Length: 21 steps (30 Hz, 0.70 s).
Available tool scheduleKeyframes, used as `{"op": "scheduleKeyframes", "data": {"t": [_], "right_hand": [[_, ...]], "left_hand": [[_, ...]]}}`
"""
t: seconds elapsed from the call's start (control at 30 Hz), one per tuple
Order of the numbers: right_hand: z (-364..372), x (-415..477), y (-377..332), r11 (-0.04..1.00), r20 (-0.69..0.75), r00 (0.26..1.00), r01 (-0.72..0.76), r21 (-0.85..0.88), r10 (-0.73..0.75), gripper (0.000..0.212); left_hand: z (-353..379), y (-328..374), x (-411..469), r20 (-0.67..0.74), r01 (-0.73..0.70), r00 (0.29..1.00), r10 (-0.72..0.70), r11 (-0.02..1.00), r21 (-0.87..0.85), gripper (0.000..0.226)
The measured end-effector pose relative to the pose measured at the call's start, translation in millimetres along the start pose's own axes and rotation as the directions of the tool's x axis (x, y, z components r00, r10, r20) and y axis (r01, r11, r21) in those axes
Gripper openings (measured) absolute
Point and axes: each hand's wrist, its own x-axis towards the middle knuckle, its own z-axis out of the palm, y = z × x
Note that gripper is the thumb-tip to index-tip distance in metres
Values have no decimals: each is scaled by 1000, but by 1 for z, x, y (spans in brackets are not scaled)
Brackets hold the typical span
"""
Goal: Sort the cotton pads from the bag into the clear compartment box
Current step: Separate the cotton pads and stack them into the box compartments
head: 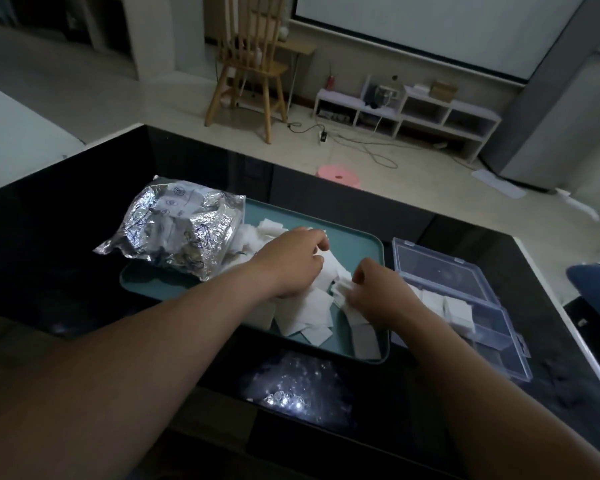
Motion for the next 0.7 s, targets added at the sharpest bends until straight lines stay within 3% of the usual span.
{"op": "scheduleKeyframes", "data": {"t": [0.2,0.37,0.43,0.5,0.6,0.7], "right_hand": [[-5,-3,1,995,-68,997,-40,94,47,12],[-19,-10,1,970,-255,963,-17,242,81,7],[-27,-15,-2,948,-310,947,25,316,78,7],[-31,-21,-7,914,-330,941,65,401,78,7],[-32,-31,-12,859,-304,953,150,489,7,11],[-33,-43,-16,818,-239,961,249,518,-141,19]], "left_hand": [[-5,1,-5,-42,35,998,-36,998,-45,32],[8,14,-8,0,119,992,-124,958,-260,33],[15,24,-8,77,215,976,-205,828,-519,36],[17,36,-11,222,333,941,-254,585,-740,34],[17,46,-14,354,406,912,-205,341,-848,28],[15,47,-10,344,378,917,-203,163,-911,23]]}}
